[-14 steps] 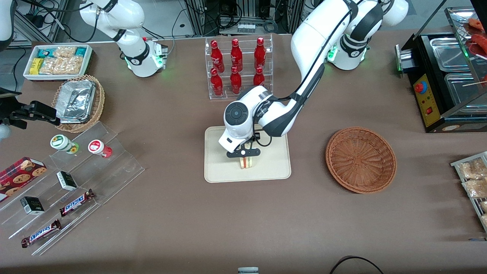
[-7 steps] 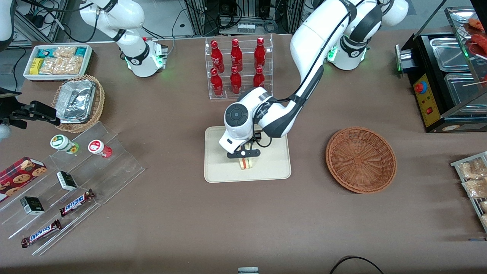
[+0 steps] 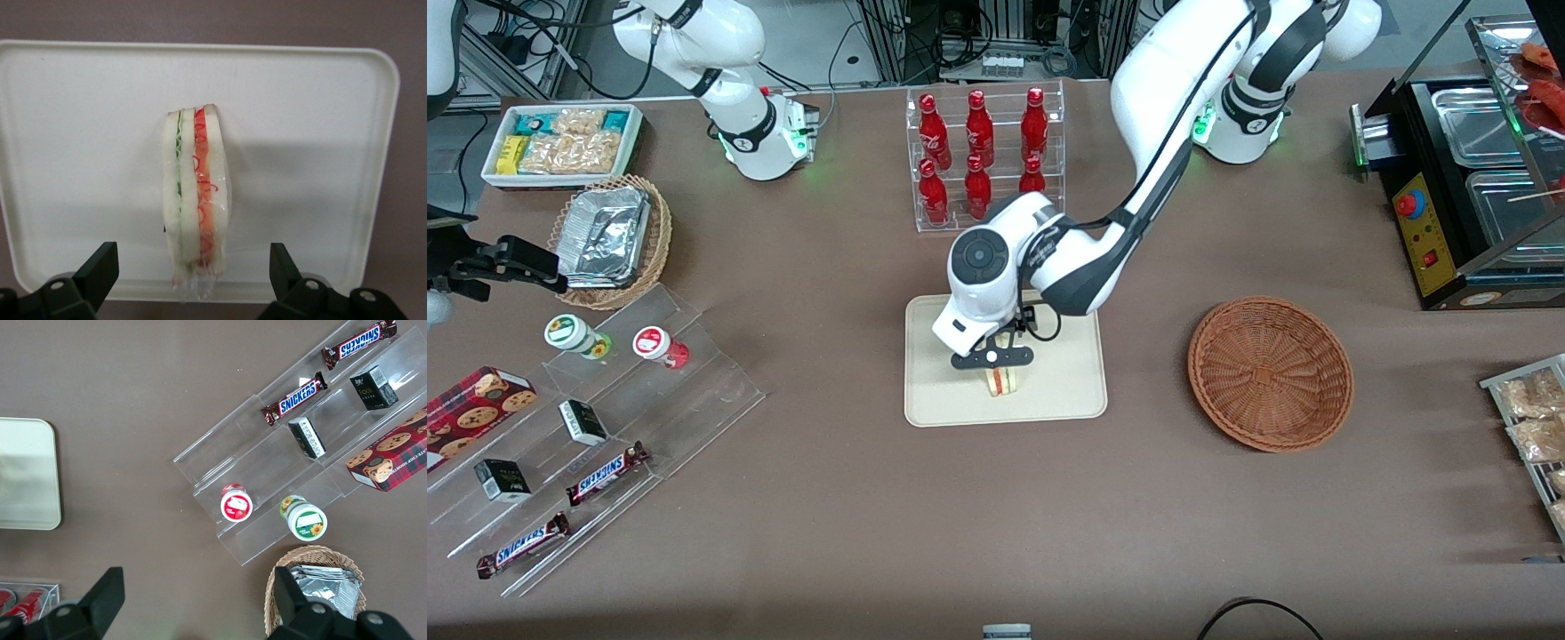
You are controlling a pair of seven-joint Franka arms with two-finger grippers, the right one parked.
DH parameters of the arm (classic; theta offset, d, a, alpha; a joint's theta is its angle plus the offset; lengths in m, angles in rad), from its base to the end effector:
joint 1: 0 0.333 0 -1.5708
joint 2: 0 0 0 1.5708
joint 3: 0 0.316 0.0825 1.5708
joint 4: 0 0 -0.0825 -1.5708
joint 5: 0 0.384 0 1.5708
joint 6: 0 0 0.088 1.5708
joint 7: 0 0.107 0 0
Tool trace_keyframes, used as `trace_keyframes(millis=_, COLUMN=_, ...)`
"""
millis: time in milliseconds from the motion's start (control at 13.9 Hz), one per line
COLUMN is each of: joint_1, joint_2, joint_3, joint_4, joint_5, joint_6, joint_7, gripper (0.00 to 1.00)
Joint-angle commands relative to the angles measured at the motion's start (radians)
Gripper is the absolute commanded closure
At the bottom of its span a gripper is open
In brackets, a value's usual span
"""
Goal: Place sandwich from basket to tray
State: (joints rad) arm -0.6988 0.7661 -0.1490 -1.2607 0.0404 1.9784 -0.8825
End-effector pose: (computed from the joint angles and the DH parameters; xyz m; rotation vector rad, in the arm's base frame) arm 0.5133 -0.5365 0.3014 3.1253 0.0890 -0.1211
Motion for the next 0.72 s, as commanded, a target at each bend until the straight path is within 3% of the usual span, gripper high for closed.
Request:
trace_keyframes(millis=0, joint_1=0.001, joint_2=-0.070, joint_3=0.011, joint_4=-0.011, joint_5=0.006, joint_6=-0.058, joint_7=0.071, gripper=0.00)
trace_keyframes(millis=647, joint_1=0.250, joint_2=-0.235, joint_3=0.009, joint_4=-0.048, joint_5=-0.027, joint_6=-0.271, joint_7=0.531, gripper=0.00)
